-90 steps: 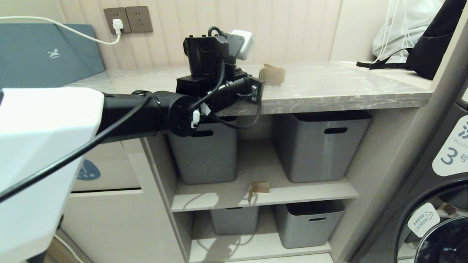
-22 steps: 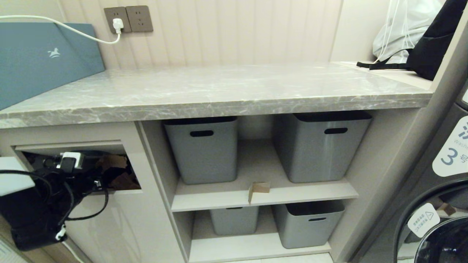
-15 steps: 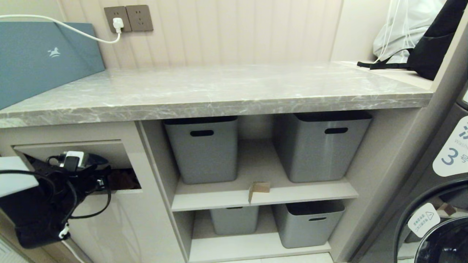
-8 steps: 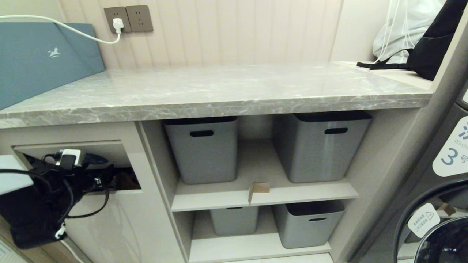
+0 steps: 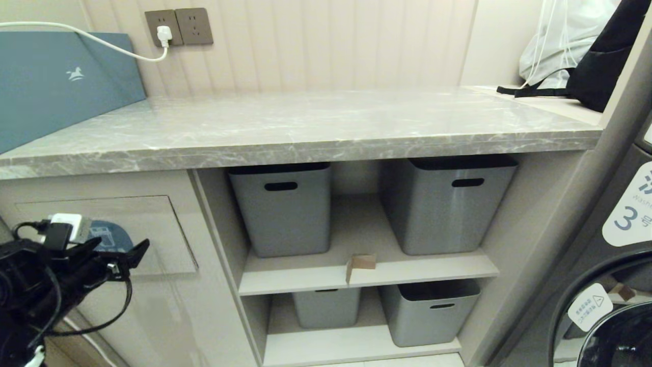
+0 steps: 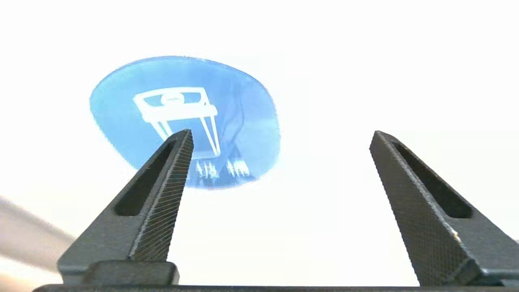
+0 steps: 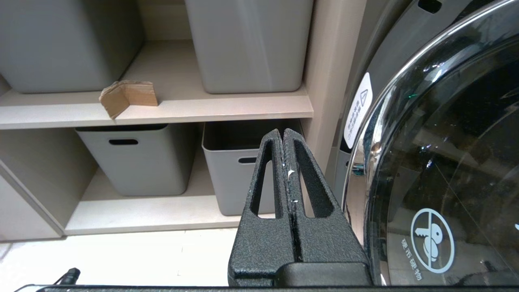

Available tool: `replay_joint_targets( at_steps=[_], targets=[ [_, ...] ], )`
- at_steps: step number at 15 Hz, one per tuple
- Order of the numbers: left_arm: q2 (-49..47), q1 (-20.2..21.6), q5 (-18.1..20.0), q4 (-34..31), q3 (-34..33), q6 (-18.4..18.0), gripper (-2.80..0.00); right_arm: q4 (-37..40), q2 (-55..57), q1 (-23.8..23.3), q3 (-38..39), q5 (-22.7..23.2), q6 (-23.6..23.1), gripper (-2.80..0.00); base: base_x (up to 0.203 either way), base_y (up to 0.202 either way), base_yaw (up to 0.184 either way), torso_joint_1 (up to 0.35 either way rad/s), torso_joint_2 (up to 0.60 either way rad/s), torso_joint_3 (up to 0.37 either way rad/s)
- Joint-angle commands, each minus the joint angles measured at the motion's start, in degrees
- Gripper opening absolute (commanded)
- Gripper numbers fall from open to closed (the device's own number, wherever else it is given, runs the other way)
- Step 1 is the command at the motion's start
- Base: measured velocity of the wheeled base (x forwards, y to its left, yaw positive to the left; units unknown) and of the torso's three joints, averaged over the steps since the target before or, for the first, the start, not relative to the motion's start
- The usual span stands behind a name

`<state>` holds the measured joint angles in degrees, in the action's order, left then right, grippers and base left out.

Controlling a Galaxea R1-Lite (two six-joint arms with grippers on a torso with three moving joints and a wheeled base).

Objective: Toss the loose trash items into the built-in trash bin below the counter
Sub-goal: Put the garbage in the trash can, then pick up the garbage

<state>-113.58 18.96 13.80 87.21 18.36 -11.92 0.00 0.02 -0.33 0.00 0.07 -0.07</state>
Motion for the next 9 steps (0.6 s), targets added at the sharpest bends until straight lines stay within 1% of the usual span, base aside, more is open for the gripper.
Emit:
replay_joint_targets(
  at_steps=[1,2,4,6,8,9],
  targets=[
    [5.66,-0.14,0.09,0.45,-3.03,-0.04,-2.75,0.00,-0.02,-0.02,0.00,0.01,-0.01,-2.80,0.000,0.000,0.000,0.000,0.00,0.000],
    [7.71,-0.19,0.10,0.45,-4.29,-0.03,-2.80,0.00,-0.02,-0.02,0.00,0.01,-0.01,-2.80,0.000,0.000,0.000,0.000,0.00,0.000],
    [12.74,-0.48,0.34,0.38,-7.08,0.42,-2.80,0.00,-0.02,-0.02,0.00,0.01,-0.01,-2.80,0.000,0.000,0.000,0.000,0.00,0.000],
    [18.99,-1.38,1.34,-1.27,-9.67,0.87,-2.80,0.00,-0.02,-0.02,0.00,0.01,-0.01,-2.80,0.000,0.000,0.000,0.000,0.00,0.000],
    [26.23,-3.72,2.22,-4.89,-11.14,0.88,-2.80,0.00,-0.02,-0.02,0.00,0.01,-0.01,-2.80,0.000,0.000,0.000,0.000,0.00,0.000],
    [29.53,-5.76,2.37,-6.87,-11.56,0.87,-2.80,0.00,-0.02,-0.02,0.00,0.01,-0.01,-2.80,0.000,0.000,0.000,0.000,0.00,0.000]
  ],
)
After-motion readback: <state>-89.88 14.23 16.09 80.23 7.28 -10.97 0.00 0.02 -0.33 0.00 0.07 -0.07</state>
